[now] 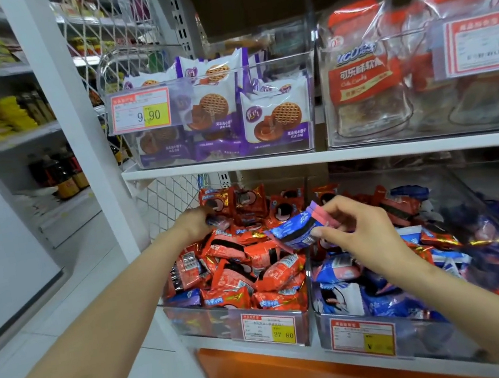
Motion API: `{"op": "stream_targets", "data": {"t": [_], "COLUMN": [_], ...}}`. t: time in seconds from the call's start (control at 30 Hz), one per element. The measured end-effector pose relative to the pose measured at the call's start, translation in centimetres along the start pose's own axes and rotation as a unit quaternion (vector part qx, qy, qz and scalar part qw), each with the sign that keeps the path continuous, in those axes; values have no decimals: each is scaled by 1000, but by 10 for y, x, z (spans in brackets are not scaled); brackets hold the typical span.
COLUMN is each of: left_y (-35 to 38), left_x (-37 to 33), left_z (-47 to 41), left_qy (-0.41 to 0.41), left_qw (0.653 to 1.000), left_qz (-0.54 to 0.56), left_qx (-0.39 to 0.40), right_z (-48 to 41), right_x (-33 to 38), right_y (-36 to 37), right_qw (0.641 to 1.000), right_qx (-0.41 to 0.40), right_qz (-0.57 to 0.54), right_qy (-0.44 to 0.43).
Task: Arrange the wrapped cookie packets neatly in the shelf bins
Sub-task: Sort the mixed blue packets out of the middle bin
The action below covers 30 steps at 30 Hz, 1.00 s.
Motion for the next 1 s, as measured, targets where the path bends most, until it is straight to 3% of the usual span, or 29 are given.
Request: {"op": "stream_targets", "data": {"t": [0.13,0.3,0.43,0.7,0.87,0.93,1.0], "left_y": [-14,-52,-53,-56,-50,-45,-32], "left_x": [-8,-29,-71,-152,-194,-214,-237], "left_z": [4,29,62,97,93,90,88], "left_qy": [-7,6,88,151,147,165,227], "left_qw": [995,950,938,890,884,880,909], "left_qz": [82,258,308,426,435,433,342], "left_qx": [-53,-178,-133,-51,-86,-106,-78], "right_z": [0,1,3,-2,0,-2,-1], "right_x": [0,-2,-8,-22,-27,-27,-32], "right_y": [-4,-9,-23,-94,-129,-134,-131], "right_qw": [1000,999,997,983,966,966,965], "right_qx": [-13,-20,-46,-169,-217,-176,-90], "right_qz": [-12,-25,-45,26,112,169,233], "right_qy": [10,23,36,62,86,83,78]}}
Point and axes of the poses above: each hand's wrist, its own z-axis away from the middle knuckle, its own y-axis out of the palm, x = y × z, the point moved 5 cm from there along -z, towards the middle knuckle, and after that the axes turned 10 degrees about -x, right-handed, at the moved point
